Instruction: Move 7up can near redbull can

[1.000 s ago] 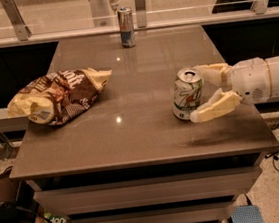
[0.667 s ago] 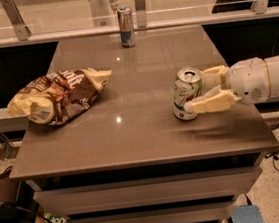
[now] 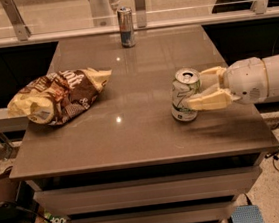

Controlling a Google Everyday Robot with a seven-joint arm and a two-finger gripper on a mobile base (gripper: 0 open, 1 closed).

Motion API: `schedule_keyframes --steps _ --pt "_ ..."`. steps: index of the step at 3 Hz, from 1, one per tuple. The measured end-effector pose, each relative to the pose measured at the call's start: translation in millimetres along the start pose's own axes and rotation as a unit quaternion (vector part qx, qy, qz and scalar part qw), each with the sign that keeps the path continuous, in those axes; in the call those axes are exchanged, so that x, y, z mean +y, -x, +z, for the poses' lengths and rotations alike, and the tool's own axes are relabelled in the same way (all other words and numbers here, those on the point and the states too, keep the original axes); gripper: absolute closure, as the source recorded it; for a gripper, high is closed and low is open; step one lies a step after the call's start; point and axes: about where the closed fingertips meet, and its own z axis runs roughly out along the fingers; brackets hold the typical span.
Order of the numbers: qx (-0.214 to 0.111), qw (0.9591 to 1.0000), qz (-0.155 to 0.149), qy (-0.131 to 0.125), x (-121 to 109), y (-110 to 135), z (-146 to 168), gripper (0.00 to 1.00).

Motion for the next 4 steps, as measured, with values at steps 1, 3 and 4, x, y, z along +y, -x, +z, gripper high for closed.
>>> schedule_keyframes --steps 1,3,4 --pt "0.0 1.0 -0.001 0.002 1 1 2 1.0" --pt "0.013 0.9999 -0.002 0.004 -4 12 2 1.0" --pt "0.037 0.9993 0.003 0.007 -24 29 2 1.0"
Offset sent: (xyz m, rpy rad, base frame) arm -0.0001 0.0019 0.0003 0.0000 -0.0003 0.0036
